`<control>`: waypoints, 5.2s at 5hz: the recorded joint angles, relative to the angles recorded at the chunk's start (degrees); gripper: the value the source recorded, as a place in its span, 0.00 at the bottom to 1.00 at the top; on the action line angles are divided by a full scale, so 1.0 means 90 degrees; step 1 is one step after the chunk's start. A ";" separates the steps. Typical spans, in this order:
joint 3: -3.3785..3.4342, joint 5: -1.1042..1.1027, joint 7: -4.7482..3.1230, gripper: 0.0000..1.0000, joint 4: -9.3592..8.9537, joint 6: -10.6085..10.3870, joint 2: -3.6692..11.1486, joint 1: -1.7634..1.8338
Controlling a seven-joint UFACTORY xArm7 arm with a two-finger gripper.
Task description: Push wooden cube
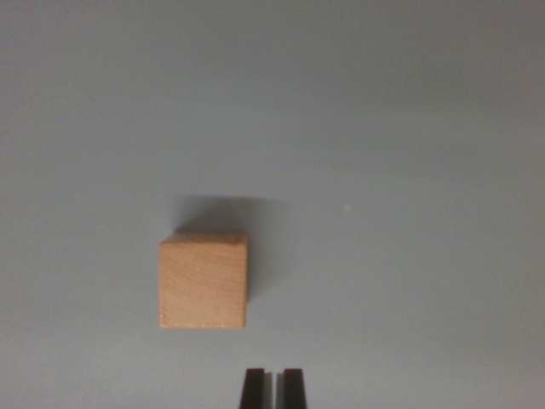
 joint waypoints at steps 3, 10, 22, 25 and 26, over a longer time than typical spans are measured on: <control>0.0080 -0.0069 0.0237 0.00 -0.0544 -0.0585 0.0051 0.0074; 0.0196 -0.0169 0.0583 0.00 -0.1338 -0.1438 0.0126 0.0181; 0.0368 -0.0318 0.1096 0.00 -0.2513 -0.2701 0.0237 0.0340; 0.0398 -0.0343 0.1184 0.00 -0.2716 -0.2920 0.0256 0.0367; 0.0398 -0.0343 0.1184 0.00 -0.2716 -0.2920 0.0256 0.0367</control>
